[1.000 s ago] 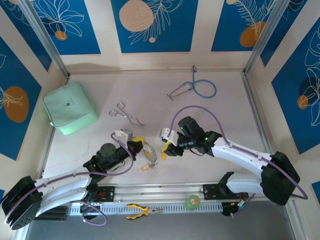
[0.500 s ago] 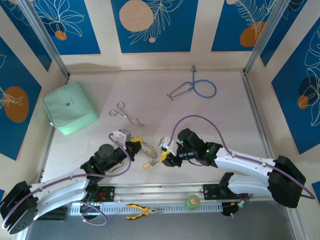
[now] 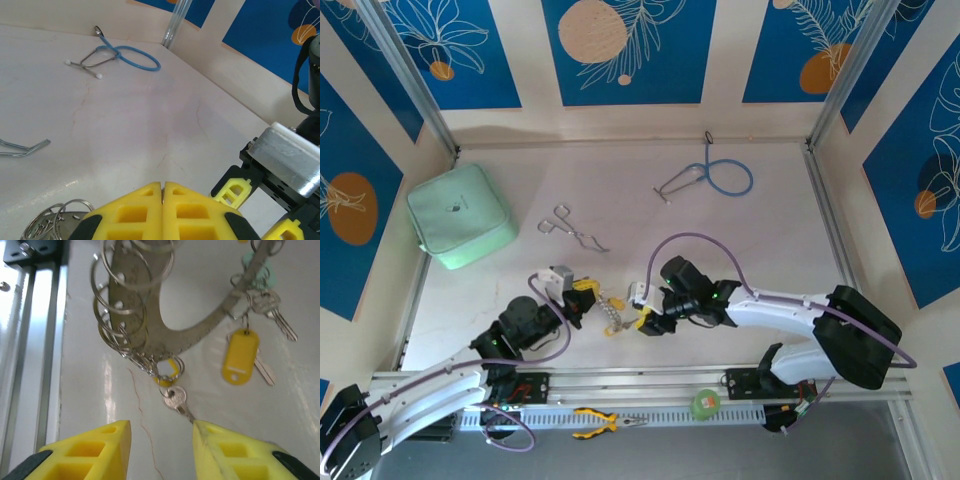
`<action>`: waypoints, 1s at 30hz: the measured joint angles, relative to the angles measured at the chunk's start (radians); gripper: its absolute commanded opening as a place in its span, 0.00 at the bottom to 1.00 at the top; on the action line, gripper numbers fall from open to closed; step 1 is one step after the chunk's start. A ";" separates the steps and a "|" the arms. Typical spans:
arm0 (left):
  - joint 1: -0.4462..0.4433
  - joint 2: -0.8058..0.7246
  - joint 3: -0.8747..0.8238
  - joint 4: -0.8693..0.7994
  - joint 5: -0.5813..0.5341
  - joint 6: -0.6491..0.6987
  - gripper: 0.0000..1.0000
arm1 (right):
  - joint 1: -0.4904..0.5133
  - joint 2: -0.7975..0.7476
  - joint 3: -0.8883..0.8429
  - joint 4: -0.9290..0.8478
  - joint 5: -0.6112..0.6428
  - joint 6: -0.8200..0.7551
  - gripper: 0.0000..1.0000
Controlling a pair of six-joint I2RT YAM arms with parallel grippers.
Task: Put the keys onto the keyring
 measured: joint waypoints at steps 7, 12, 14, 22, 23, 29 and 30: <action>0.000 0.000 0.000 -0.002 0.000 0.000 0.00 | 0.034 0.060 0.035 0.140 -0.076 0.101 0.63; 0.001 0.000 0.000 -0.003 0.000 0.000 0.00 | 0.049 0.107 0.043 0.204 -0.085 0.205 0.68; 0.001 0.000 0.000 -0.003 0.000 0.000 0.00 | 0.057 0.109 0.044 0.223 -0.083 0.241 0.68; 0.002 0.019 0.005 0.000 -0.004 0.000 0.00 | 0.132 0.148 0.144 0.195 0.064 0.418 0.66; 0.002 0.021 0.007 0.000 -0.007 0.000 0.00 | 0.143 0.153 0.166 0.177 0.096 0.437 0.64; 0.002 0.045 0.024 -0.003 -0.026 0.000 0.00 | 0.211 0.168 0.275 0.043 0.294 0.555 0.36; 0.002 0.051 0.026 -0.002 -0.030 0.000 0.00 | 0.220 0.170 0.283 0.022 0.320 0.570 0.31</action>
